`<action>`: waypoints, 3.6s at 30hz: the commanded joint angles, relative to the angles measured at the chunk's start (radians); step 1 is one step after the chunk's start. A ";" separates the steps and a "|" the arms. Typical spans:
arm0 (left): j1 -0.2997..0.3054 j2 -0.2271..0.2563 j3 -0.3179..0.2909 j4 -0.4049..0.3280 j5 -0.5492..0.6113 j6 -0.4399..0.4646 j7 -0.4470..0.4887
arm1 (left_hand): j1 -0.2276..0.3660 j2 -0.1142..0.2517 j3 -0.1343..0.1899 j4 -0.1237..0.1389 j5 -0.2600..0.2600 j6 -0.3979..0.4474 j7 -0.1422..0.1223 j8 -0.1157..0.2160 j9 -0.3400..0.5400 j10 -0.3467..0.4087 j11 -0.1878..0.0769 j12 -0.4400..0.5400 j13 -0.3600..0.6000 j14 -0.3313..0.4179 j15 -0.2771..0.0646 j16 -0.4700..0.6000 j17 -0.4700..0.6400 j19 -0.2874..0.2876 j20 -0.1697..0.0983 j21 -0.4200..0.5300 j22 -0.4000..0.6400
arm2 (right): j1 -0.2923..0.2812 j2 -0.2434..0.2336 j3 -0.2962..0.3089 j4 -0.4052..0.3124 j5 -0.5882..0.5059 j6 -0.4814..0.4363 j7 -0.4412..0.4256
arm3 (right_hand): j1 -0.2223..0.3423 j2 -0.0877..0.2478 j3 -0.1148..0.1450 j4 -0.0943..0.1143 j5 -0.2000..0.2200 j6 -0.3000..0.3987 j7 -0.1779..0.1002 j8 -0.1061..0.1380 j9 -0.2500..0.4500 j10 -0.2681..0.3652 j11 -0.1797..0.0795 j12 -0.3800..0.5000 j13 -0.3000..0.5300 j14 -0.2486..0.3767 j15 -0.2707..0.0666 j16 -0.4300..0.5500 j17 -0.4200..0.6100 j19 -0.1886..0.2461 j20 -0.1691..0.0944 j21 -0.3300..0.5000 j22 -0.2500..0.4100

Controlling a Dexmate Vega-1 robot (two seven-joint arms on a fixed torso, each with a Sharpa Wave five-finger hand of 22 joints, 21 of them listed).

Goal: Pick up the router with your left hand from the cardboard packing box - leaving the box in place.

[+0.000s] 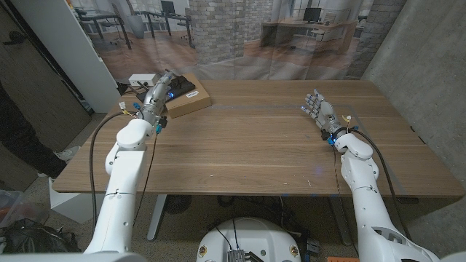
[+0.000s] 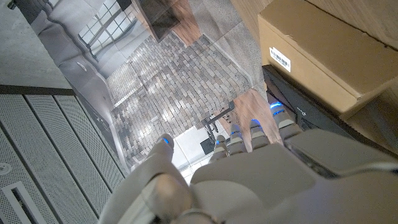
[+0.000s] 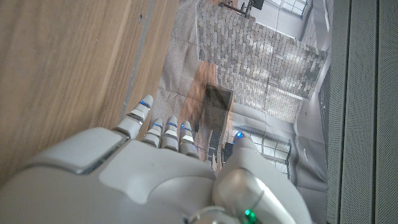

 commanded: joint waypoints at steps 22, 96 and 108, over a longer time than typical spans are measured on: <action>-0.004 -0.005 -0.093 -0.039 -0.037 0.098 0.012 | 0.005 -0.009 0.000 -0.011 0.001 0.008 0.005 0.006 0.004 0.012 0.009 0.005 0.002 0.000 0.012 0.005 0.005 0.007 0.002 -0.004 0.006 | -0.010 0.005 0.000 -0.015 -0.002 -0.004 -0.001 | 0.003 -0.002 0.005 -0.004 0.005 0.012 0.000 0.010 0.002 0.008 0.003 0.004 0.003 0.002 0.008 0.006 0.002 0.007 0.001 0.006 0.002; 0.012 -0.171 -0.351 -0.146 -0.424 0.389 0.070 | 0.017 0.001 0.007 -0.032 -0.002 0.041 0.050 0.011 0.006 0.084 0.053 0.029 0.005 0.058 0.037 0.023 0.008 0.042 0.009 0.000 0.009 | 0.002 -0.003 0.008 -0.086 -0.031 -0.031 -0.053 | 0.001 -0.001 0.005 -0.006 0.005 0.027 0.005 0.014 0.003 0.018 0.004 0.007 0.003 0.009 0.007 0.008 0.002 0.012 0.000 0.007 0.002; 0.001 -0.182 -0.395 -0.114 -0.507 0.402 0.090 | 0.017 0.002 0.007 -0.036 -0.004 0.050 0.054 0.012 0.007 0.115 0.057 0.039 0.007 0.101 0.037 0.036 0.010 0.047 0.009 -0.001 0.010 | 0.014 -0.004 0.005 -0.086 -0.037 -0.037 -0.067 | 0.000 -0.002 0.005 -0.006 0.005 0.030 0.007 0.014 0.003 0.022 0.006 0.008 0.003 0.012 0.007 0.008 0.002 0.014 -0.002 0.008 0.002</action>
